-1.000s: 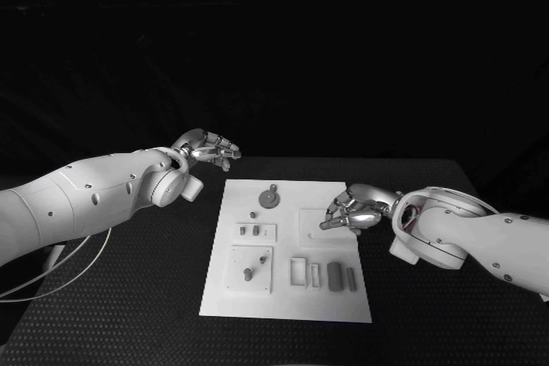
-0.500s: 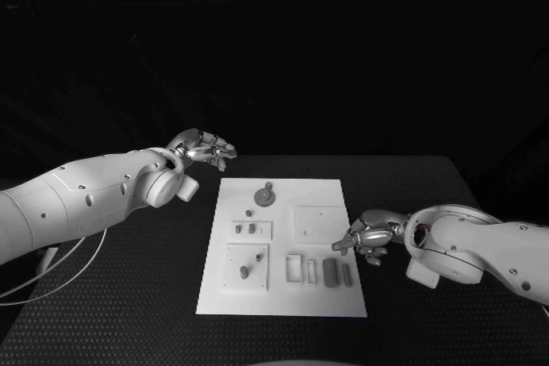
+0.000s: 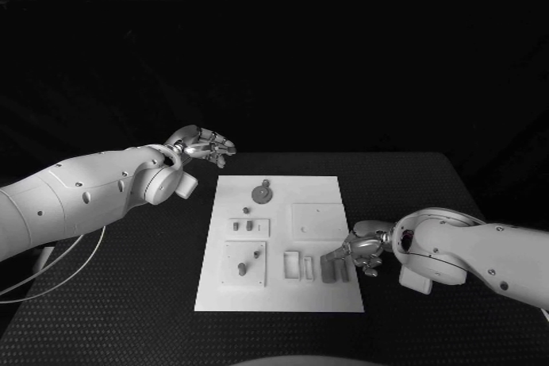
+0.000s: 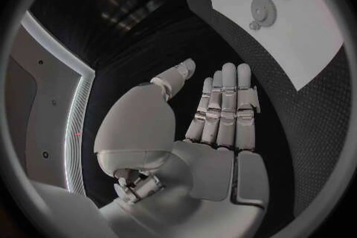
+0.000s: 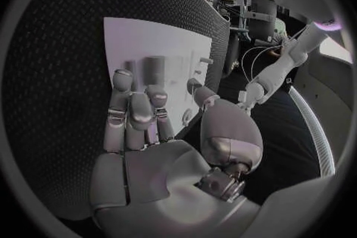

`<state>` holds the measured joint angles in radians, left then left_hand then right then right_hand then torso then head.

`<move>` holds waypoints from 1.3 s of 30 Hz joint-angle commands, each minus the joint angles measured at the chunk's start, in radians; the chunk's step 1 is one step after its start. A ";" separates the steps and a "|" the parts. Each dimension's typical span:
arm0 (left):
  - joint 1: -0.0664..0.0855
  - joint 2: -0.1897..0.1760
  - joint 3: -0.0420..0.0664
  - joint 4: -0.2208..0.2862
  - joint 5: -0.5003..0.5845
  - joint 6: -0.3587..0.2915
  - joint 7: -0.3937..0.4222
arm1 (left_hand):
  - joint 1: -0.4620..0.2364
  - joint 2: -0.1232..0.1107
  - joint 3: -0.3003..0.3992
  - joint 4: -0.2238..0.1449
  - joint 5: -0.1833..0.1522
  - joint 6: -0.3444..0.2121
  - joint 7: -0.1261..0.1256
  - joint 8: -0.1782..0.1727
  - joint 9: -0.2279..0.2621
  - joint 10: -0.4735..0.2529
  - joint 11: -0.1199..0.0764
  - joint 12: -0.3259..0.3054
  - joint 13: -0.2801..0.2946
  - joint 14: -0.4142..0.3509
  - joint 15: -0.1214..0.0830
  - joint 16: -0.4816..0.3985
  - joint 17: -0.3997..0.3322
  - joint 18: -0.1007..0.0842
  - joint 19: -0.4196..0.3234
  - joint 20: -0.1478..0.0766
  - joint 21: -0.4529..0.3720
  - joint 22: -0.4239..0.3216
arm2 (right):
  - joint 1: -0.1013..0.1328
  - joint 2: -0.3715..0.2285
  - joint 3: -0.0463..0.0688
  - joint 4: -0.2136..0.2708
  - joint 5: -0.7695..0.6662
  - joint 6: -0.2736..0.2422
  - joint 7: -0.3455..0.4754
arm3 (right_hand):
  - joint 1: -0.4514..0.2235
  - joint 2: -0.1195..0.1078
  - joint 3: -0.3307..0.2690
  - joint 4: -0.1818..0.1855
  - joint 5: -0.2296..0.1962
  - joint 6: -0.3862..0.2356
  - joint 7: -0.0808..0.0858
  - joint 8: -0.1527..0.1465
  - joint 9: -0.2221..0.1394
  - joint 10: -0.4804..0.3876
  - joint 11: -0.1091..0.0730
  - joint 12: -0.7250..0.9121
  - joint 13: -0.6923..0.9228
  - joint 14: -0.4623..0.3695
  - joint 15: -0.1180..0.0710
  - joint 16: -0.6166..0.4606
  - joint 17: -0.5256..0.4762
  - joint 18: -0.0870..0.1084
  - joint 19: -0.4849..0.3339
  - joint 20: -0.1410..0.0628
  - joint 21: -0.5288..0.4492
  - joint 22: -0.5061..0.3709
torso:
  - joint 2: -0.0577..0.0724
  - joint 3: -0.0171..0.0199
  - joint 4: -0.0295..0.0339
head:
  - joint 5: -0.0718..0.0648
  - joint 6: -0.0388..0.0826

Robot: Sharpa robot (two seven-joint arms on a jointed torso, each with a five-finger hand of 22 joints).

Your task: Assemble the parts on the task board

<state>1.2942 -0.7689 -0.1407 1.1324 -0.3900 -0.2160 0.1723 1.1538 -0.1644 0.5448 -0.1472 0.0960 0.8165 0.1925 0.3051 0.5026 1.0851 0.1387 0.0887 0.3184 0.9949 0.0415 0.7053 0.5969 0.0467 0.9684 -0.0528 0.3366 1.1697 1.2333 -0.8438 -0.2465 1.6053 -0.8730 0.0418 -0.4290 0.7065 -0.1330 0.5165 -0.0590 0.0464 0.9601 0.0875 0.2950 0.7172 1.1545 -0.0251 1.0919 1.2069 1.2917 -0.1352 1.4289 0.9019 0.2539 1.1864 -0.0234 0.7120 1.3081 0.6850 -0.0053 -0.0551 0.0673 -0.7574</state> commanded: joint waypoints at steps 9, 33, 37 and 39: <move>0.000 -0.002 0.000 0.004 0.007 0.014 0.015 | -0.008 0.003 0.000 0.008 0.004 -0.006 0.002 0.006 -0.002 -0.003 0.004 0.006 0.000 0.007 0.000 -0.006 0.002 0.011 0.004 -0.004 -0.004 0.002 | -0.025 0.042 -0.001 -0.034 -0.043 0.013 -0.047 | -0.019 -0.007 0.010 0.014 0.001 -0.017 0.011 -0.025 -0.012 0.000 0.010 0.005 -0.002 -0.004 0.013 0.003 -0.001 0.008 -0.006 -0.006 0.005 0.020 | 0.002 0.0005 0.0016 | 0.007 -0.012; 0.001 -0.005 0.000 0.008 0.008 0.016 0.014 | -0.009 0.004 -0.001 0.009 0.004 -0.007 0.002 0.007 -0.002 -0.003 0.003 0.006 0.000 0.007 0.000 -0.007 0.003 0.011 0.004 -0.005 -0.005 0.003 | -0.037 0.098 -0.001 -0.065 -0.078 -0.014 -0.055 | -0.016 -0.005 0.016 0.012 0.001 -0.013 0.011 -0.027 -0.014 -0.001 0.011 0.006 -0.003 -0.004 0.015 0.004 -0.002 0.008 -0.007 -0.007 0.007 0.021 | 0.001 -0.0006 0.0012 | 0.011 -0.022; 0.001 -0.005 0.000 0.008 0.008 0.017 0.014 | -0.009 0.004 -0.001 0.009 0.004 -0.007 0.002 0.007 -0.003 -0.003 0.003 0.006 0.000 0.007 0.000 -0.007 0.004 0.011 0.004 -0.005 -0.005 0.003 | -0.037 0.116 -0.001 -0.080 -0.081 -0.004 -0.061 | -0.017 -0.007 0.016 0.011 0.001 -0.015 0.012 -0.029 -0.015 -0.001 0.012 0.006 -0.003 -0.004 0.015 0.003 -0.003 0.008 -0.007 -0.006 0.007 0.021 | 0.001 -0.0015 0.0010 | 0.011 -0.023; 0.001 -0.007 0.000 0.010 0.008 0.016 0.013 | -0.010 0.004 -0.001 0.009 0.004 -0.007 0.002 0.007 -0.003 -0.003 0.003 0.006 0.000 0.007 0.000 -0.007 0.004 0.011 0.004 -0.005 -0.005 0.003 | -0.039 0.125 -0.001 -0.090 -0.082 -0.005 -0.065 | -0.018 -0.008 0.016 0.011 0.001 -0.015 0.012 -0.030 -0.015 -0.002 0.012 0.006 -0.004 -0.004 0.015 0.003 -0.003 0.008 -0.007 -0.006 0.007 0.021 | 0.002 -0.0014 0.0016 | 0.011 -0.023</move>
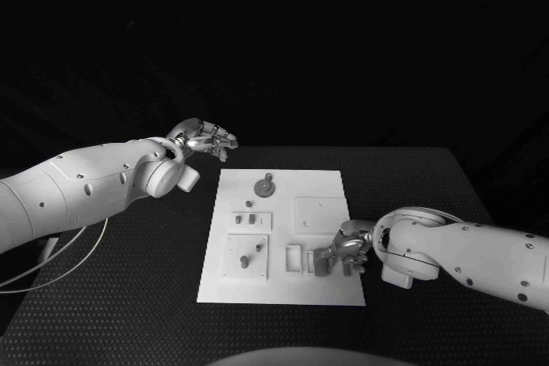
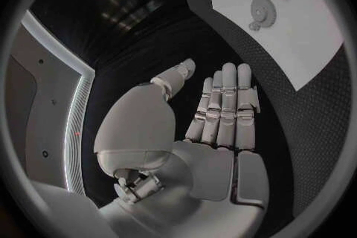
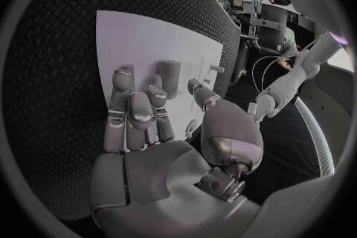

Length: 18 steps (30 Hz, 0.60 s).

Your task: Assemble the parts on the task board

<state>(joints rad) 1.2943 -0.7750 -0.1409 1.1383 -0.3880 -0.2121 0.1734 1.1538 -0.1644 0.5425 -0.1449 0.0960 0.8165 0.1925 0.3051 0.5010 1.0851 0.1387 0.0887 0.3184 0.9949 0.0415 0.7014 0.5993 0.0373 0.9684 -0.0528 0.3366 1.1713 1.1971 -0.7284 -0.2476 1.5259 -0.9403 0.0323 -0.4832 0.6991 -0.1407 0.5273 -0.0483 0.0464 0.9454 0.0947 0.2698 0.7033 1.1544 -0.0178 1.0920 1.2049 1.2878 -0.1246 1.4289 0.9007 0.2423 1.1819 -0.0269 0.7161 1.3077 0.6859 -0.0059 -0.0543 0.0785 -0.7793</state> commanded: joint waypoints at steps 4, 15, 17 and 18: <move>0.001 -0.002 0.001 0.005 0.006 0.012 0.012 | -0.010 0.004 0.001 0.007 0.004 -0.007 0.002 0.007 -0.001 -0.003 0.003 0.006 0.000 0.007 0.000 -0.003 0.002 0.020 0.004 -0.005 -0.005 0.001 | -0.007 0.018 0.000 -0.021 -0.015 0.008 -0.014 | -0.011 -0.001 0.006 0.000 0.001 -0.002 0.006 -0.007 -0.002 -0.002 0.005 0.006 -0.002 -0.001 0.005 0.003 -0.002 0.020 -0.003 -0.003 0.003 0.021 | 0.001 0.0002 0.0005 | 0.003 -0.004; 0.001 -0.002 0.001 0.008 0.009 0.012 0.011 | -0.010 0.004 0.001 0.007 0.004 -0.007 0.002 0.008 -0.002 -0.003 0.003 0.006 0.000 0.007 0.000 -0.004 0.002 0.020 0.005 -0.005 -0.006 0.002 | -0.008 0.040 0.000 -0.033 -0.015 0.043 -0.040 | 0.002 0.007 0.010 -0.017 0.001 0.000 0.007 -0.011 -0.004 -0.003 0.007 0.009 -0.003 0.000 0.007 0.005 -0.002 0.020 -0.002 -0.003 0.009 0.022 | 0.000 0.0003 -0.0009 | 0.004 -0.011; 0.001 -0.003 0.001 0.010 0.009 0.012 0.011 | -0.010 0.004 0.001 0.007 0.004 -0.007 0.002 0.008 -0.002 -0.003 0.003 0.006 0.000 0.007 0.000 -0.004 0.003 0.020 0.005 -0.005 -0.006 0.002 | -0.009 0.042 0.000 -0.035 -0.015 0.039 -0.046 | 0.006 0.010 0.009 -0.027 0.001 0.001 0.007 -0.013 -0.005 -0.003 0.007 0.011 -0.003 0.001 0.007 0.006 -0.002 0.020 -0.002 -0.003 0.011 0.022 | 0.000 0.0002 -0.0013 | 0.003 -0.012; 0.001 -0.004 0.001 0.010 0.009 0.012 0.011 | -0.010 0.004 0.001 0.007 0.004 -0.007 0.002 0.008 -0.002 -0.003 0.003 0.006 0.000 0.007 0.000 -0.004 0.003 0.020 0.005 -0.005 -0.006 0.002 | -0.009 0.043 0.000 -0.036 -0.015 0.038 -0.047 | 0.010 0.015 0.009 -0.033 0.001 0.001 0.007 -0.014 -0.005 -0.003 0.007 0.011 -0.003 0.001 0.007 0.007 -0.003 0.020 -0.002 -0.003 0.012 0.022 | 0.000 0.0000 -0.0014 | 0.003 -0.011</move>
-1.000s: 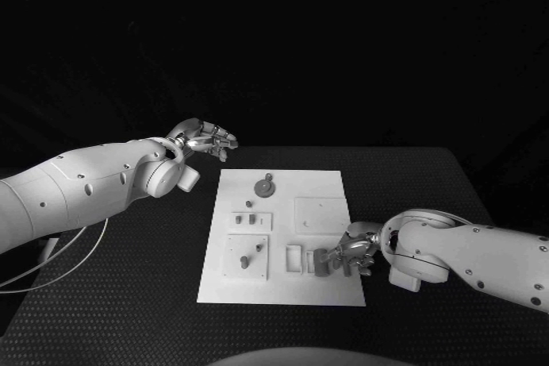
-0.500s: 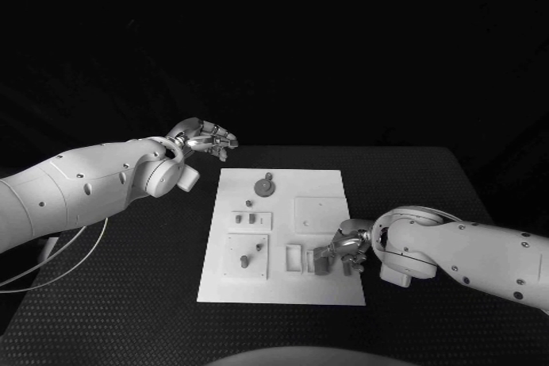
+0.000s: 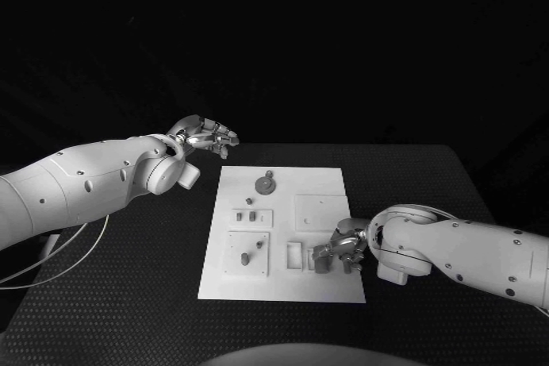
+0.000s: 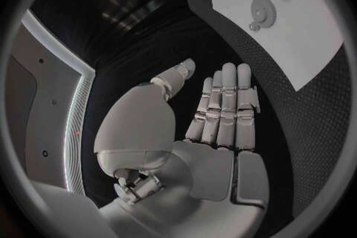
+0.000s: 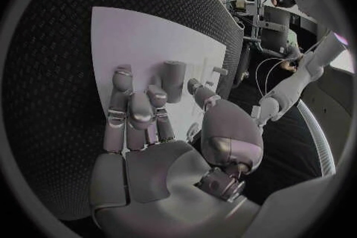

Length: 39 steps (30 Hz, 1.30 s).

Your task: Assemble the parts on the task board

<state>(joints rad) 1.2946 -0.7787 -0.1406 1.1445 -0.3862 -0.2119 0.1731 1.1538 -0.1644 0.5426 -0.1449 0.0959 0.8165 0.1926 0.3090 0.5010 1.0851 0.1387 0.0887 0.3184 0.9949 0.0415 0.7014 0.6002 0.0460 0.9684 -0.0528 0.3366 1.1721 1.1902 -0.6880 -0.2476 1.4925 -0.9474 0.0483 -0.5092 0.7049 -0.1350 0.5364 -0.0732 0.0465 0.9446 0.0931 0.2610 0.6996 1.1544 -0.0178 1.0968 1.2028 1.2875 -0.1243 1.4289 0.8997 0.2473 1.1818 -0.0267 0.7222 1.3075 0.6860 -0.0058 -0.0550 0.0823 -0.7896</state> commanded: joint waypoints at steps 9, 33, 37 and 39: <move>0.001 0.001 0.000 0.004 0.007 0.010 0.011 | -0.010 0.004 0.001 0.007 0.004 -0.007 0.001 0.004 -0.002 -0.003 0.003 0.006 0.000 0.007 0.000 -0.004 0.002 0.011 0.005 -0.005 -0.006 0.001 | -0.018 0.018 0.000 -0.014 -0.012 0.024 -0.028 | 0.031 0.066 -0.006 -0.093 0.001 0.012 0.009 -0.010 -0.002 -0.002 0.007 0.014 -0.004 0.001 0.007 0.013 -0.002 0.015 -0.004 -0.001 0.018 0.022 | 0.000 0.0008 0.0006 | -0.001 -0.003; 0.001 -0.003 0.000 0.002 0.007 0.007 0.009 | -0.010 0.004 0.001 0.007 0.004 -0.007 0.001 0.005 -0.002 -0.003 0.003 0.007 0.000 0.007 0.000 -0.005 0.004 0.012 0.005 -0.005 -0.007 0.002 | 0.003 -0.045 0.000 0.040 -0.001 -0.044 -0.027 | 0.028 0.161 -0.004 -0.194 0.001 0.046 0.002 -0.007 0.000 0.012 0.002 0.021 -0.015 0.011 0.003 0.024 0.014 0.015 -0.002 0.002 0.030 0.020 | 0.000 0.0012 -0.0017 | 0.006 -0.001; 0.001 -0.002 0.000 0.001 0.007 0.008 0.009 | -0.010 0.004 0.001 0.007 0.004 -0.007 0.001 0.005 -0.003 -0.003 0.003 0.007 0.000 0.007 0.000 -0.006 0.004 0.012 0.005 -0.005 -0.007 0.002 | 0.029 -0.068 0.000 0.066 0.001 -0.057 -0.023 | 0.025 0.161 -0.004 -0.195 0.001 0.048 0.002 -0.007 0.000 0.013 0.001 0.021 -0.016 0.013 0.003 0.025 0.016 0.015 -0.001 0.002 0.030 0.020 | -0.001 0.0007 -0.0029 | 0.003 0.002; 0.001 -0.001 0.000 0.000 0.007 0.008 0.009 | -0.010 0.004 0.001 0.007 0.004 -0.007 0.001 0.005 -0.003 -0.003 0.003 0.007 0.000 0.007 0.000 -0.006 0.004 0.012 0.005 -0.005 -0.007 0.002 | 0.042 -0.076 0.000 0.078 0.016 -0.059 -0.019 | 0.023 0.160 -0.004 -0.197 0.001 0.049 0.001 -0.006 0.000 0.014 0.001 0.022 -0.016 0.013 0.002 0.026 0.017 0.015 0.000 0.002 0.031 0.020 | -0.002 -0.0001 -0.0027 | 0.002 0.003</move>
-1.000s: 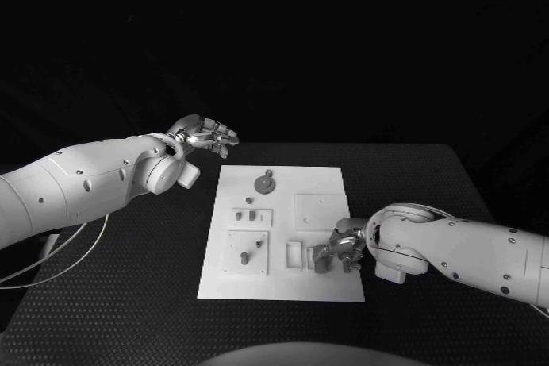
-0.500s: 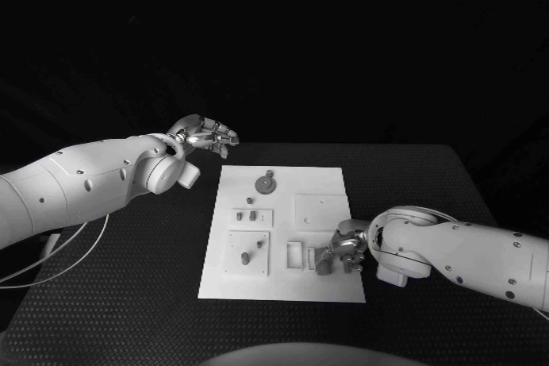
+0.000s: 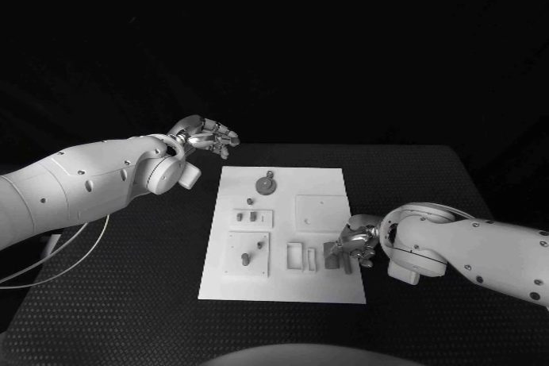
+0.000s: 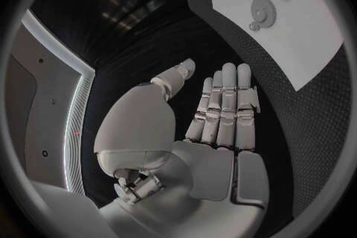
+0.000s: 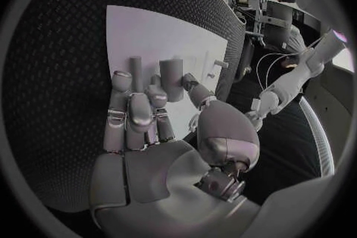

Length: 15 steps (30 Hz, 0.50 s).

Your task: Assemble the parts on the task board

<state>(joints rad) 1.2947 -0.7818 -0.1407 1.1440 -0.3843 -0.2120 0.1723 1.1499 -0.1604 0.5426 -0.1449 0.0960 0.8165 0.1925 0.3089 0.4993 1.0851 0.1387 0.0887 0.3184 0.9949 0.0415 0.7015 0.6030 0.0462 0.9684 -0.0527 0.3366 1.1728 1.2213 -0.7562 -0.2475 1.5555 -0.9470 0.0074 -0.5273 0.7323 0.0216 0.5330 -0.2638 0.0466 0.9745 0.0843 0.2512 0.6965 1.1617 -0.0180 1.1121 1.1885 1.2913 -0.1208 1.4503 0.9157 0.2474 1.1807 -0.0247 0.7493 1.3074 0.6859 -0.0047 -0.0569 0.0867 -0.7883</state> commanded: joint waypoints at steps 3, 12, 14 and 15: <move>0.001 0.004 0.000 -0.001 0.006 0.008 0.011 | -0.006 0.000 0.001 0.007 0.004 -0.007 0.001 0.005 -0.001 -0.003 0.003 0.007 0.000 0.007 0.000 -0.006 0.001 0.011 0.005 -0.005 -0.007 0.001 | 0.026 -0.013 0.000 0.029 0.044 -0.022 0.002 | -0.005 0.001 -0.001 -0.009 0.001 0.021 0.010 0.003 0.003 0.008 0.000 0.007 -0.002 0.009 -0.002 0.005 0.000 0.014 0.001 -0.001 0.004 0.021 | -0.001 -0.0006 0.0000 | -0.005 0.005; 0.001 0.004 0.000 0.000 0.008 0.008 0.010 | -0.006 0.000 0.000 0.008 0.004 -0.007 0.001 0.006 -0.001 -0.003 0.003 0.007 0.000 0.008 0.000 -0.006 0.002 0.011 0.005 -0.005 -0.007 0.002 | 0.036 0.018 0.001 0.025 0.134 -0.015 -0.001 | -0.005 -0.001 0.001 -0.013 0.001 0.023 0.009 0.003 0.003 0.010 0.000 0.008 -0.003 0.009 -0.002 0.006 0.000 0.014 0.002 -0.002 0.005 0.021 | 0.001 -0.0011 0.0024 | -0.007 0.010; 0.001 0.004 0.000 0.000 0.008 0.008 0.010 | -0.006 0.000 0.000 0.008 0.004 -0.007 0.001 0.006 -0.001 -0.003 0.003 0.007 0.000 0.008 0.000 -0.006 0.002 0.011 0.005 -0.005 -0.008 0.002 | 0.036 0.033 0.001 0.018 0.146 -0.007 -0.006 | -0.009 -0.003 0.000 -0.012 0.001 0.023 0.009 0.002 0.002 0.010 0.000 0.008 -0.003 0.008 -0.003 0.005 -0.002 0.014 0.002 -0.002 0.005 0.020 | 0.001 -0.0016 0.0021 | -0.006 0.010; 0.001 0.004 0.000 0.001 0.008 0.008 0.010 | -0.006 0.000 0.000 0.008 0.004 -0.007 0.001 0.006 -0.001 -0.003 0.003 0.007 0.000 0.008 0.000 -0.006 0.002 0.011 0.005 -0.005 -0.008 0.002 | 0.036 0.041 0.000 0.014 0.148 -0.006 -0.008 | -0.010 -0.003 0.000 -0.012 0.001 0.023 0.009 0.002 0.002 0.010 0.000 0.008 -0.004 0.007 -0.003 0.005 -0.004 0.014 0.002 -0.001 0.005 0.020 | 0.001 -0.0020 0.0017 | -0.006 0.009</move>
<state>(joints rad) 1.2947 -0.7795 -0.1408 1.1426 -0.3833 -0.2120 0.1723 1.1499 -0.1604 0.5425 -0.1449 0.0959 0.8165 0.1925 0.3089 0.4994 1.0851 0.1387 0.0887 0.3184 0.9949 0.0415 0.7015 0.6038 0.0463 0.9684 -0.0527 0.3328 1.1736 1.2576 -0.7208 -0.2471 1.5737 -0.8488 -0.0113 -0.5277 0.7320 0.0211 0.5329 -0.2720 0.0465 0.9777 0.0811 0.2513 0.6983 1.1616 -0.0180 1.1160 1.1862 1.2965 -0.1225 1.4503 0.9133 0.2473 1.1807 -0.0246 0.7493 1.3073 0.6863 -0.0057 -0.0551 0.0800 -0.7788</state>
